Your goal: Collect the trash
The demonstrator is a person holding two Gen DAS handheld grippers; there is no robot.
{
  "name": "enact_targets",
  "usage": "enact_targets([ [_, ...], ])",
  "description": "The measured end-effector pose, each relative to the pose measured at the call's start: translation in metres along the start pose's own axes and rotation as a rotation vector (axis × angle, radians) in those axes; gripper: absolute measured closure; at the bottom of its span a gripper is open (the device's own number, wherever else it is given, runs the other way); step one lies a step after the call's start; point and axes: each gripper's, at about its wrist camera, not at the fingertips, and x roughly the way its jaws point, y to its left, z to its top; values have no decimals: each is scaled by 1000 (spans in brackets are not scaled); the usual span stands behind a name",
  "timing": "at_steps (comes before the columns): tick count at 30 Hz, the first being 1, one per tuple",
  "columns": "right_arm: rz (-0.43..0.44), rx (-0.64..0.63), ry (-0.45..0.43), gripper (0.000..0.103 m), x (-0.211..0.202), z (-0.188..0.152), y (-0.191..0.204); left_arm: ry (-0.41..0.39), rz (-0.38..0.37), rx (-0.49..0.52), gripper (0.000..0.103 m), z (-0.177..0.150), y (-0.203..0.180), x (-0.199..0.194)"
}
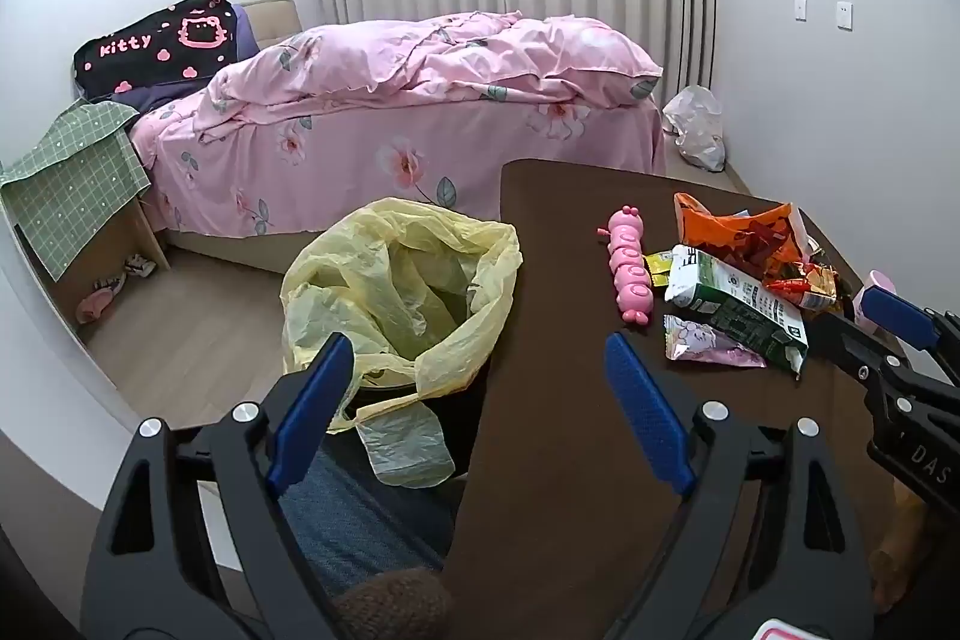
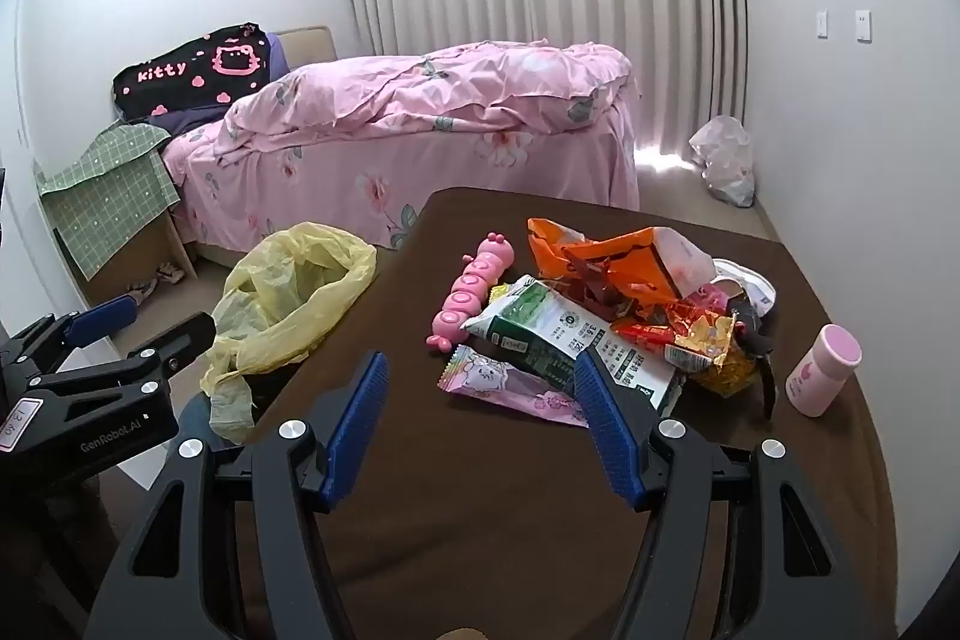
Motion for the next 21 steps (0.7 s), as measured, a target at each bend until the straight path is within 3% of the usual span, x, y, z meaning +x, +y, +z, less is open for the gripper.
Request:
enact_targets([
  [21,3,0,2,42,2,-1,0,-5,-3,-2,21,1,-2,-1],
])
